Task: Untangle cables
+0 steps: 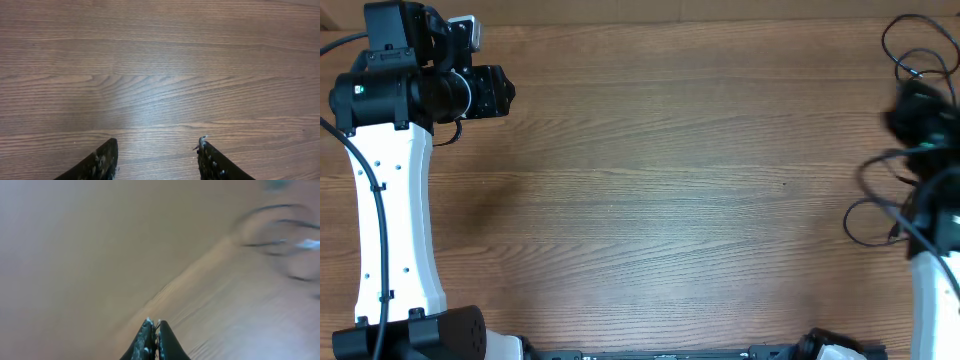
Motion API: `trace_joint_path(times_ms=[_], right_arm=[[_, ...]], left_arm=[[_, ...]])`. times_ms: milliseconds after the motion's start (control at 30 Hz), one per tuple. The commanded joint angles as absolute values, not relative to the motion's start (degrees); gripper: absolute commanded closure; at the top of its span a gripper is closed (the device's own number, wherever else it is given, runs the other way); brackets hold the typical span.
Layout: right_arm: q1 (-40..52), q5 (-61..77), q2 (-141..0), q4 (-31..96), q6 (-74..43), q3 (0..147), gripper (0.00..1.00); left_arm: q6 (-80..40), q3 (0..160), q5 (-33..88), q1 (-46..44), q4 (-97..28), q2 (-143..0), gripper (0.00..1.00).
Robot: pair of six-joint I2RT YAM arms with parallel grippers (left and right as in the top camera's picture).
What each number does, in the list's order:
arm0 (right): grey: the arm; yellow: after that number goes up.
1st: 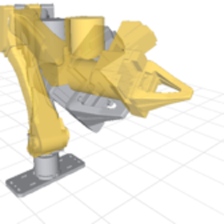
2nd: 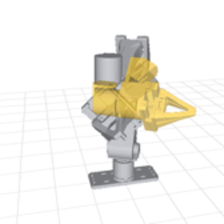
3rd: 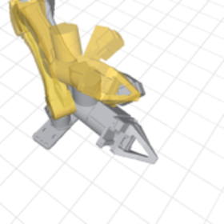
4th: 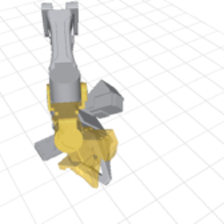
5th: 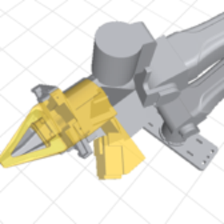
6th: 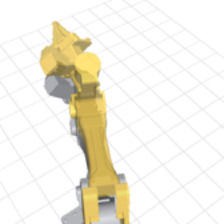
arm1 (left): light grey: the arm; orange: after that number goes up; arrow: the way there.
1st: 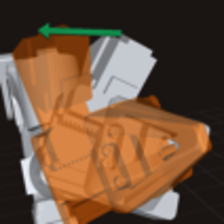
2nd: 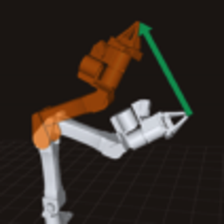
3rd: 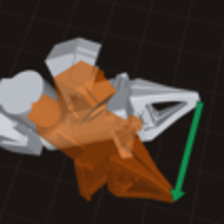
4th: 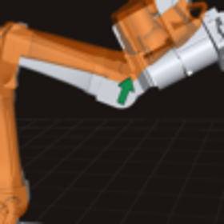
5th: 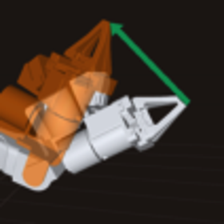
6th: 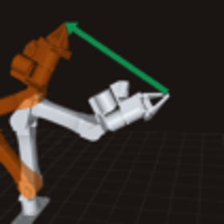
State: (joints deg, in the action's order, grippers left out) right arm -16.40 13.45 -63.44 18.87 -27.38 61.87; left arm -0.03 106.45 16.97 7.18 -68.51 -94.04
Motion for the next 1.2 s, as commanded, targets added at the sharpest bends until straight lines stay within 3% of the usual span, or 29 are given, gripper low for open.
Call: trace_joint_path(times_ms=[0, 167, 400, 667, 900, 933, 1067, 1167], right_arm=[[-6.37, 16.82, -64.03, 17.45, -7.42, 62.22, 0.96], [1.96, -2.28, -66.46, 20.03, -7.03, 62.22, 0.96], [-0.69, -28.47, -78.39, 22.81, -33.41, 62.11, 0.96], [-7.09, -31.9, -94.21, 15.44, -73.47, 62.13, 0.96], [-13.06, -29.56, -105.21, 5.93, -79.88, 62.13, 0.94], [-14.31, -28.34, -106.39, 4.75, -79.85, 62.13, 0.85], [-17.41, -25.43, -107.5, 4.1, -78.98, 62.11, 0.22], [-18.57, -25.21, -107.5, 4.16, -78.85, 62.11, 0.03]], left_arm=[[0.25, 106.32, 18.02, 7.38, -68.51, -94.28, 0.48], [0.25, 106.32, 18.02, 7.35, -68.58, -94.28, 0.48], [0.25, 106.32, 18.02, 7.35, -68.58, -94.28, 0.48], [0.23, 106.32, 18.04, 7.35, -69.25, -94.28, 0.48], [0.23, 106.32, 18.02, 7.35, -69.17, -94.28, 0.46], [0.23, 106.32, 18.02, 7.38, -69.14, -94.28, 0.47], [0.19, 106.32, 18.04, 7.35, -68.73, -94.28, 0.47], [-0.08, 106.32, 18.04, 7.35, -68.71, -94.28, 0.48]])
